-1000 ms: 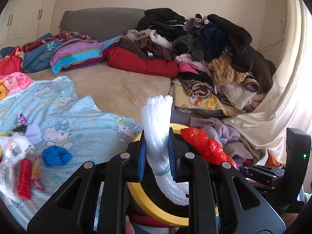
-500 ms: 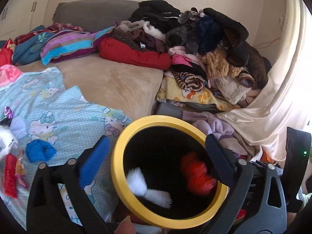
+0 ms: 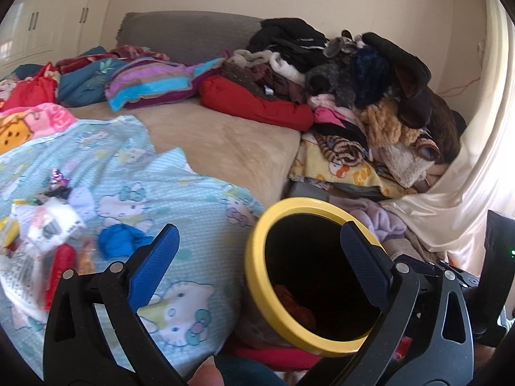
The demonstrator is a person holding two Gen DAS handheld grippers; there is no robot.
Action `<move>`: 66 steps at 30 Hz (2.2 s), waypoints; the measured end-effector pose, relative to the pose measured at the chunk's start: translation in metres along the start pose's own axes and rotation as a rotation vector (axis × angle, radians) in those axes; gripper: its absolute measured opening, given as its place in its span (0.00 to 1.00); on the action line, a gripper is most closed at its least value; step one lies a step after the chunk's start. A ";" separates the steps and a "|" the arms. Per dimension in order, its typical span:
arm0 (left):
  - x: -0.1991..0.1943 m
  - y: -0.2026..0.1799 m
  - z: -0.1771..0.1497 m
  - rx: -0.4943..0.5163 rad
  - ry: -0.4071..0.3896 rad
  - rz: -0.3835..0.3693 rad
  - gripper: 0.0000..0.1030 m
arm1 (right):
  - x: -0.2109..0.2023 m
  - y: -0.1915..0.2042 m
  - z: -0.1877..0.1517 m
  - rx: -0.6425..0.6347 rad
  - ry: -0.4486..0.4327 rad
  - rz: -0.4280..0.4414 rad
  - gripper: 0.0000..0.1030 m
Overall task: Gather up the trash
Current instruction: 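Move both grippers back toward the remaining trash on the sheet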
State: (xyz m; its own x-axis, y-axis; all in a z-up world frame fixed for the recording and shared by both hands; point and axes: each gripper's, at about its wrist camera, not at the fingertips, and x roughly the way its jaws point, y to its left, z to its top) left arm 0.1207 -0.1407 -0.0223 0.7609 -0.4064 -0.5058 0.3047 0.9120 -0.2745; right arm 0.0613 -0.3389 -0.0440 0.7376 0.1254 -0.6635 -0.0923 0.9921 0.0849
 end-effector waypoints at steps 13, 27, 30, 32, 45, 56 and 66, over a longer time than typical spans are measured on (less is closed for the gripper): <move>-0.038 0.032 0.006 -0.039 -0.085 0.079 0.89 | -0.026 0.054 0.012 -0.114 -0.157 0.053 0.73; -0.078 0.074 0.005 -0.086 -0.152 0.167 0.89 | -0.024 0.110 0.021 -0.152 -0.197 0.126 0.76; -0.085 0.082 0.005 -0.091 -0.161 0.185 0.89 | -0.021 0.124 0.022 -0.152 -0.197 0.144 0.76; -0.089 0.088 0.004 -0.096 -0.166 0.196 0.89 | -0.019 0.132 0.022 -0.150 -0.195 0.159 0.76; -0.121 0.142 -0.004 -0.159 -0.186 0.285 0.89 | 0.008 0.183 0.022 -0.211 -0.153 0.198 0.76; -0.139 0.187 -0.014 -0.234 -0.177 0.354 0.89 | 0.040 0.208 0.018 -0.217 -0.078 0.220 0.76; -0.133 0.216 -0.032 -0.277 -0.105 0.356 0.89 | 0.082 0.227 0.021 -0.171 0.012 0.249 0.76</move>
State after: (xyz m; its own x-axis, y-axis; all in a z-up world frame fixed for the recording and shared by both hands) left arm 0.0667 0.1082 -0.0405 0.8487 -0.0496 -0.5266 -0.1400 0.9390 -0.3141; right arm 0.1147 -0.1037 -0.0630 0.6704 0.3634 -0.6468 -0.3814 0.9166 0.1197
